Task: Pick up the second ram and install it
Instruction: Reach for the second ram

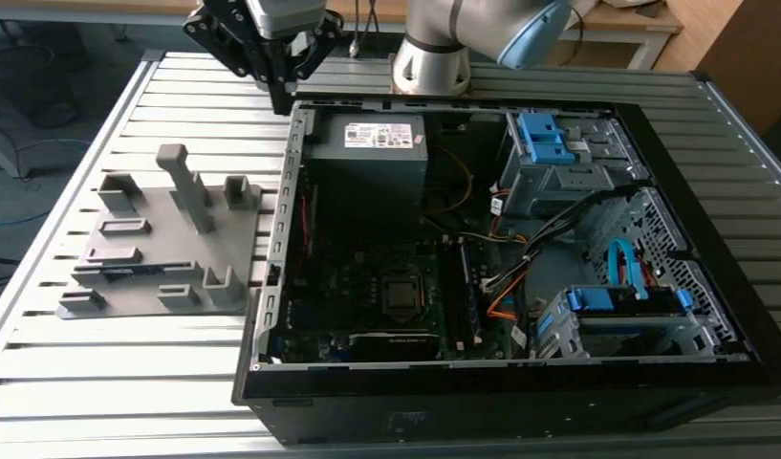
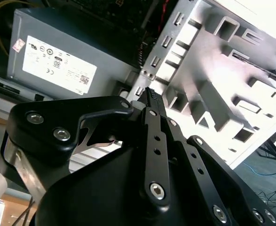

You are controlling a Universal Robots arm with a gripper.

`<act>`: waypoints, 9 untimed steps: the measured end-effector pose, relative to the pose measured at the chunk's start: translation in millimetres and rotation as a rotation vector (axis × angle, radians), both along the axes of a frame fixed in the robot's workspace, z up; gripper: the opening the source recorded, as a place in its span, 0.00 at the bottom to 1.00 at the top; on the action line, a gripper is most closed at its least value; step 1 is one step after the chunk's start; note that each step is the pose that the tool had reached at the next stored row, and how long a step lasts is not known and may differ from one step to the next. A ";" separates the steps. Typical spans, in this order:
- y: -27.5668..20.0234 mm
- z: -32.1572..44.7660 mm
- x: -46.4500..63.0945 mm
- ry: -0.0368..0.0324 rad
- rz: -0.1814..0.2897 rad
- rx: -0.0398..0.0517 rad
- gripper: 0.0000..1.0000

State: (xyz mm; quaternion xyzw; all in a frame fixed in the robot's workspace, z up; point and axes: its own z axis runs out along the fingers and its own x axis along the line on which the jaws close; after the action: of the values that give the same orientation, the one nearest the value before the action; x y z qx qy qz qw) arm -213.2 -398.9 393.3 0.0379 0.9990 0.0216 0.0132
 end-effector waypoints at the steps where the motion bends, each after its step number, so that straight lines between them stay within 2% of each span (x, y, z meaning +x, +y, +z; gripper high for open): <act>1: 0.0 0.0 -2.8 0.0000 0.000 0.0000 0.10; 9: 0.0 -0.1 -26.8 -0.0001 0.000 0.0000 0.10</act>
State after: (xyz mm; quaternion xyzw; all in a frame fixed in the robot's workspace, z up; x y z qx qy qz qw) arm -240.1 -399.0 393.2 0.0378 0.9990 0.0216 0.0132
